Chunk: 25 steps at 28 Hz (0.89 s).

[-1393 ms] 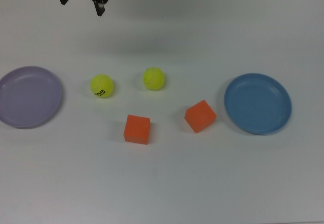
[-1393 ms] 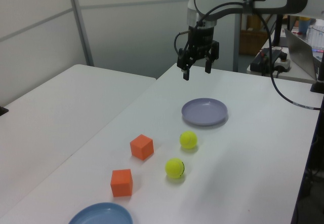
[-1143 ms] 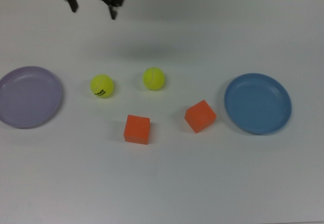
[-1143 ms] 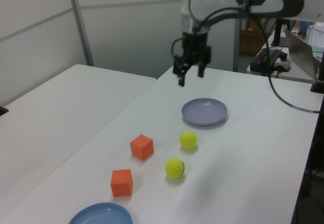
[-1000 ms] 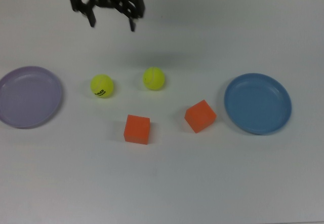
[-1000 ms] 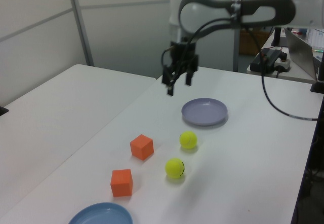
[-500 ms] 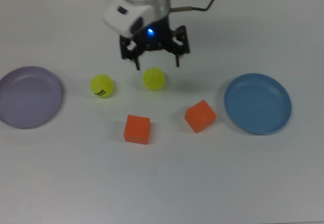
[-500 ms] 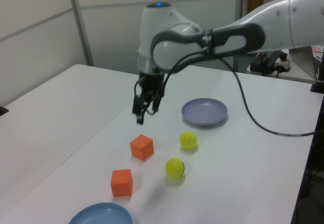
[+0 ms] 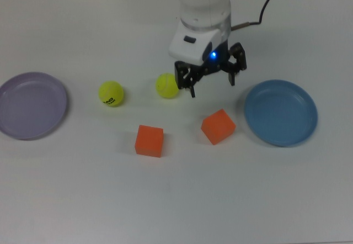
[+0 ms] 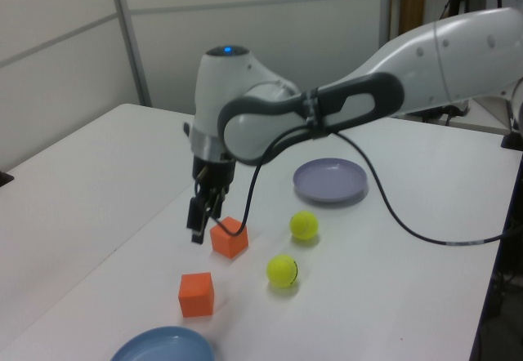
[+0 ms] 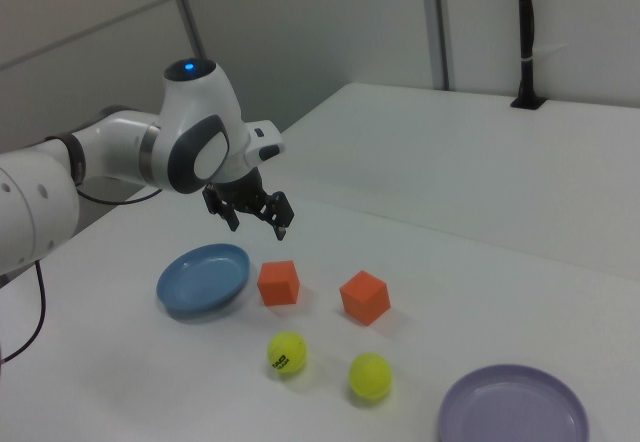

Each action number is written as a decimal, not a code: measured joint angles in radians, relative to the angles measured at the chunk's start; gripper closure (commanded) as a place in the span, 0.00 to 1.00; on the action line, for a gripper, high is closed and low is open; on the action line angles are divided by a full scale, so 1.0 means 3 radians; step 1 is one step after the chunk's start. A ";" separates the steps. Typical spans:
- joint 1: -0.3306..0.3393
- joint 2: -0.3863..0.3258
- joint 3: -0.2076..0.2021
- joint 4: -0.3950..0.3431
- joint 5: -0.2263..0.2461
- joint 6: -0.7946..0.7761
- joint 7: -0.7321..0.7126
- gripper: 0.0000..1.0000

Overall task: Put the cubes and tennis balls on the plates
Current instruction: 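Move the gripper down toward the orange cube nearest the blue plate, then lower the gripper around the orange cube and close on it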

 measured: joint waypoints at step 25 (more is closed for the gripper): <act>0.0145 0.0456 0.0030 0.0010 -0.0073 0.0371 -0.0284 0.00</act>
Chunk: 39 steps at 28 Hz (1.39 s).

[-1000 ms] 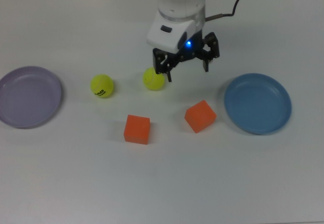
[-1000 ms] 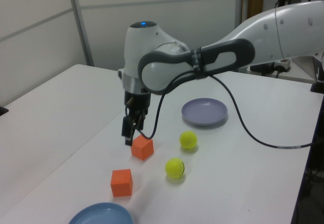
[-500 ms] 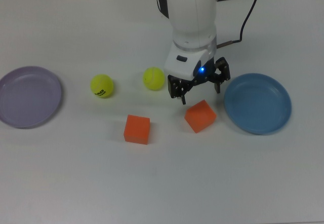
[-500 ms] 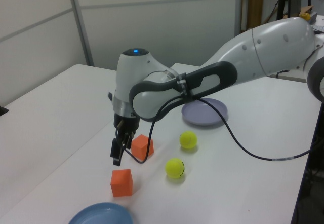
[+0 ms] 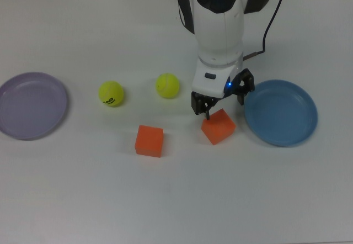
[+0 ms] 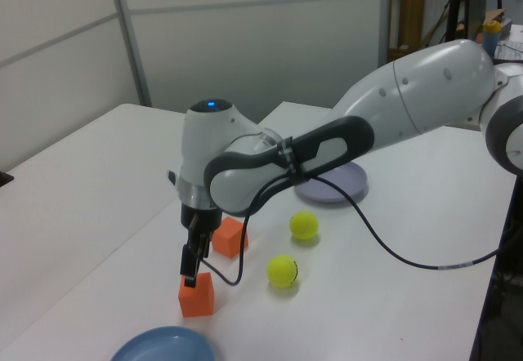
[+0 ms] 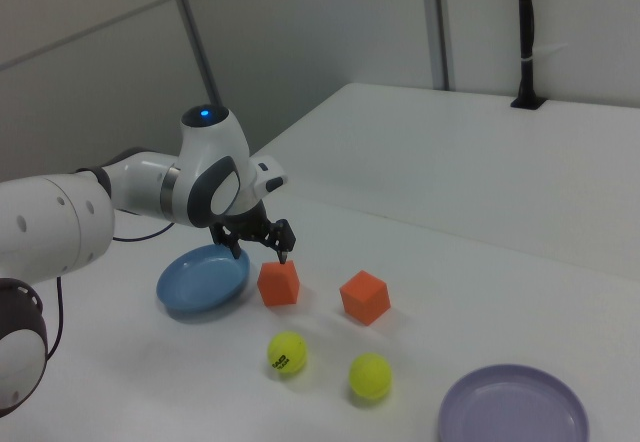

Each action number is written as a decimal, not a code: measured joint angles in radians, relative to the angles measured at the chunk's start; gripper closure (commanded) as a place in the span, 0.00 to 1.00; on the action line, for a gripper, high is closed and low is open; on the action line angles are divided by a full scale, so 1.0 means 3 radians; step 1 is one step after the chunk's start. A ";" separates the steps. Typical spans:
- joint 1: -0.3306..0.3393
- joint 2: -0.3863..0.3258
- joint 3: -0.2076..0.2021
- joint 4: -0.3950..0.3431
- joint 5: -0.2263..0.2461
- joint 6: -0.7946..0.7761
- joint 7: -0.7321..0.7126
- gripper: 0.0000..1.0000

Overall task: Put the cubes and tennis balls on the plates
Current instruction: 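Lower the gripper around the orange cube and close on it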

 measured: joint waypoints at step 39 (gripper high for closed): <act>0.0036 0.0344 -0.0036 0.0014 -0.0305 0.0178 0.0000 0.00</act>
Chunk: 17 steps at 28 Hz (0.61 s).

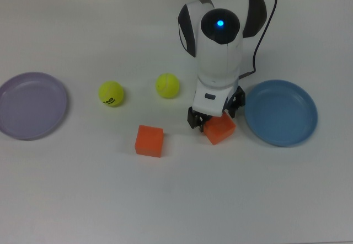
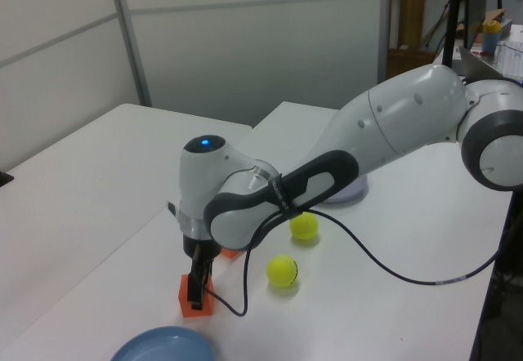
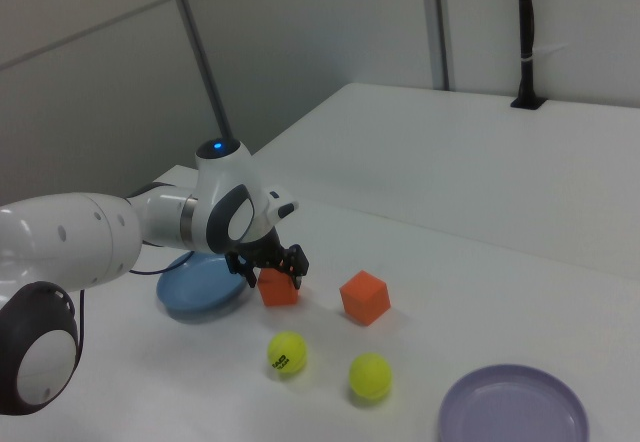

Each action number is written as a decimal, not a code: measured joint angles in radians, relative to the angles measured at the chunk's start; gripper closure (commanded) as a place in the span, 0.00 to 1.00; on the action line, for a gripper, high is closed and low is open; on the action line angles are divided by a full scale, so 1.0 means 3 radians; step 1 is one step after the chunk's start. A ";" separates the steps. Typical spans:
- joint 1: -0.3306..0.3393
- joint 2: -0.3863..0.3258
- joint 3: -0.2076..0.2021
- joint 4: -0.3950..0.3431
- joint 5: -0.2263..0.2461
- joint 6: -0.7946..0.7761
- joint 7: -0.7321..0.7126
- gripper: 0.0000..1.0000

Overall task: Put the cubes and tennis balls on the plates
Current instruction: 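Lower the gripper around the orange cube and close on it, then carry the cube onto the blue plate and open the gripper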

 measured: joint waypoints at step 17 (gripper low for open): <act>0.0092 0.0026 0.0004 0.0024 -0.0005 0.0258 0.0099 1.00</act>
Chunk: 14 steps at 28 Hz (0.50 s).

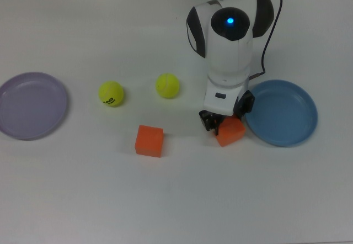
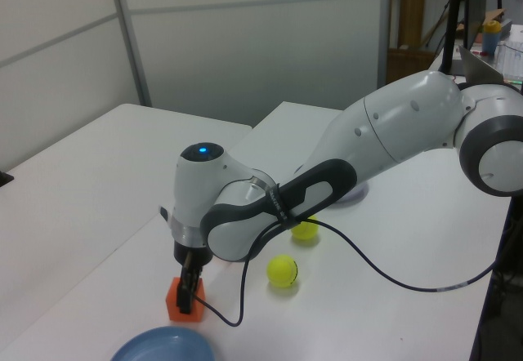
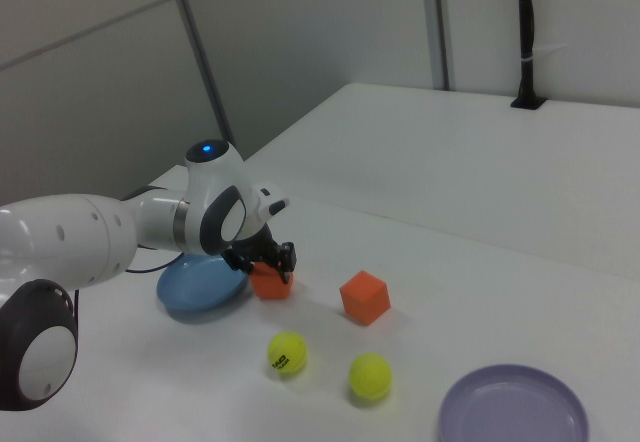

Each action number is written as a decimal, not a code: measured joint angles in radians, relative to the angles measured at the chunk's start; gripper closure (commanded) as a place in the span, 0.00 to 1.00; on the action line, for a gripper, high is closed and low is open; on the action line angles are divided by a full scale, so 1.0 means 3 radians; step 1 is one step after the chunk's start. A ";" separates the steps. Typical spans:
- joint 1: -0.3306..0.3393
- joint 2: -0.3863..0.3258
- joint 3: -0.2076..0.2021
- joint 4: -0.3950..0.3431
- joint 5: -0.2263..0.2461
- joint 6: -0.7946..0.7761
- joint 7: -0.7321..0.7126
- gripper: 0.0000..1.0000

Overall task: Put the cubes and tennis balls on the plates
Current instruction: 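Carry the cube onto the blue plate and open the gripper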

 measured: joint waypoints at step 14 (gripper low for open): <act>0.0339 -0.0280 0.0071 0.0086 -0.0005 -0.0002 0.0455 1.00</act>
